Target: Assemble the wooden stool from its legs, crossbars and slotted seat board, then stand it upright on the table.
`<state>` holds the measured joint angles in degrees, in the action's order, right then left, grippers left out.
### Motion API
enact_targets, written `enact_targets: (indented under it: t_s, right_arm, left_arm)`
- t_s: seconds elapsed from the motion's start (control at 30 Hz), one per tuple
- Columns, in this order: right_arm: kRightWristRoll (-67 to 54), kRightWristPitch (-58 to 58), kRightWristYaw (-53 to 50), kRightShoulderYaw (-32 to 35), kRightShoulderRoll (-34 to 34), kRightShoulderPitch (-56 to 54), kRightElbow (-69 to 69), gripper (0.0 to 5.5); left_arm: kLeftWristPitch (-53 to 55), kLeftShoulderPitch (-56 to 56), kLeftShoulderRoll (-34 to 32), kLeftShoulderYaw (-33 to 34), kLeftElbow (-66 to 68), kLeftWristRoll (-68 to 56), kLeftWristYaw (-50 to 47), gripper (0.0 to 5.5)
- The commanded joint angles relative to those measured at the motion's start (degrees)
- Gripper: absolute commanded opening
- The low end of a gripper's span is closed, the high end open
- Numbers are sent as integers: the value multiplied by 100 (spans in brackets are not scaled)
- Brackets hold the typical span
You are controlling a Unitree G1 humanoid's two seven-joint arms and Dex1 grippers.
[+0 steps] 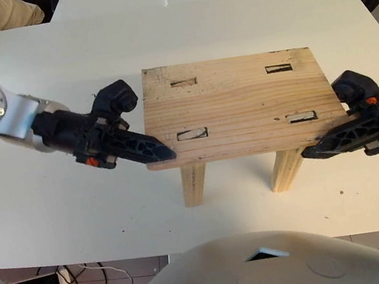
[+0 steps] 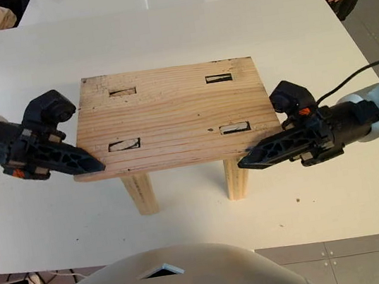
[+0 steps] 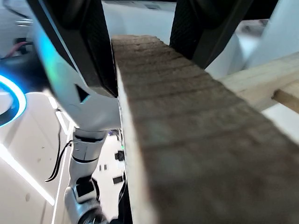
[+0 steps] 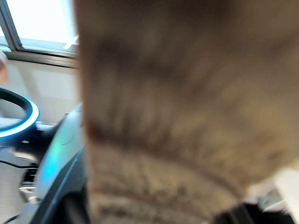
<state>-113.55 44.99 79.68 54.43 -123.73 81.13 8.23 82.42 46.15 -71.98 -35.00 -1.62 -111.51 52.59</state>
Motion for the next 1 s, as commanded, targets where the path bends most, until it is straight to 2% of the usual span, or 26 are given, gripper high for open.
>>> enact_targets:
  t_s: [0.03, 0.1, 0.23, 0.33, 0.47, 0.67, 0.73, 0.87, 0.93, 1.0]
  right_arm:
    - [55, -595, -1441, -627, 175, -324, 424, 172]
    - [56, -852, -2008, -986, 391, -564, 547, 172]
    - [55, -903, -2159, -1349, 995, -1139, 759, 172]
    - [55, -1117, -2388, -1491, 1027, -1330, 685, 172]
    - [55, -1306, -2522, -1670, 1111, -1538, 603, 172]
    - [55, -1270, -2501, -1946, 1135, -1878, 649, 172]
    - [55, -1325, -2482, -2171, 1278, -2122, 720, 172]
    - [55, -1765, -3220, -3131, 1710, -2940, 1154, 172]
    - [55, -1352, -3841, -4217, 2584, -4455, 1317, 172]
    - [235, -1099, -4444, -4983, 3195, -5482, 1314, 172]
  left_arm:
    - [-976, -1171, -82, 1223, -840, 684, -693, 177]
    - [-1121, -1696, -93, 1636, -1017, 891, -774, 177]
    - [-1314, -2256, -55, 2152, -1003, 1331, -869, 177]
    - [-1565, -2515, 58, 2514, -1031, 1791, -840, 177]
    - [-1511, -2570, 156, 2687, -947, 2154, -781, 177]
    - [-754, -1924, 719, 2819, 397, 2290, -961, 256]
    - [-564, -1586, 1050, 3000, 795, 2254, -1144, 304]
    - [-492, -1726, 1337, 3363, 343, 2410, -1145, 376]
    - [-537, -2020, 1323, 3517, 64, 2647, -1045, 407]
    - [-746, -2283, 1277, 3576, -143, 3037, -845, 444]
